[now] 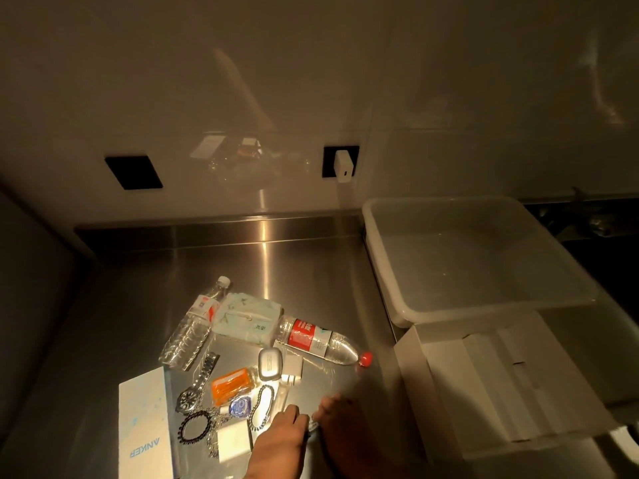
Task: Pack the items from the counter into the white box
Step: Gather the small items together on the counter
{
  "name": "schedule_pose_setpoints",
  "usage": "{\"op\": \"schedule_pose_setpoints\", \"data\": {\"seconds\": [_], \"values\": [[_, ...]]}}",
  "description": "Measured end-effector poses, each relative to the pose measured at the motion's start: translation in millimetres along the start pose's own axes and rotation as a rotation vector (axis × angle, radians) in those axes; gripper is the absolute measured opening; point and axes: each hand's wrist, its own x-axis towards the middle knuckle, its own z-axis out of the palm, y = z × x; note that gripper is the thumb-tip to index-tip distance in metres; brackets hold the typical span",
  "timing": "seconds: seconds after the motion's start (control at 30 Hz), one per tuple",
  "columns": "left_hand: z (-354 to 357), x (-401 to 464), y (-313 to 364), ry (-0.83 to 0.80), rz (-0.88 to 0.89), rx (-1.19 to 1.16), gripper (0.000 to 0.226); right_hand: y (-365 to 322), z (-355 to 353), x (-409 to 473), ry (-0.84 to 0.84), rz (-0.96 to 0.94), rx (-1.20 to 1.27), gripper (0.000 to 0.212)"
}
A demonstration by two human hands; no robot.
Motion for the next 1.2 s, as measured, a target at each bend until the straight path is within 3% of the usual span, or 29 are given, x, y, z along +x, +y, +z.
{"op": "schedule_pose_setpoints", "data": {"seconds": [0.17,0.3,0.43,0.57,0.7,0.9,1.0,1.1,1.2], "values": [[-5,-5,3,0.051,0.016,0.016,0.025,-7,-3,0,-0.077,-0.048,0.027,0.026],[-2,-2,2,0.082,0.044,0.054,0.046,-7,-14,-4,-0.062,-0.046,-0.141,0.028],[5,0,-3,0.068,0.006,0.020,0.033,-8,-24,-4,-0.112,0.002,-0.138,0.019],[5,1,-2,0.000,-0.010,-0.017,0.028,-4,-9,-3,-0.150,-0.086,-0.198,0.031],[8,4,-5,-0.028,0.009,-0.001,0.033,0,-6,-3,-0.147,-0.007,-0.128,0.031],[-1,8,-10,-0.040,-0.047,-0.108,0.032,5,-9,1,-0.099,0.024,-0.067,0.029],[-10,4,-15,0.038,-0.074,-0.179,0.025,-1,-22,8,-0.042,-0.036,-0.063,0.011],[-24,-5,-24,0.115,-0.037,-0.239,0.021,-12,-29,13,0.084,-0.129,0.001,0.020],[-40,-14,-34,0.181,-0.012,-0.303,0.025,-25,-37,15,0.117,-0.165,0.034,0.013]]}}
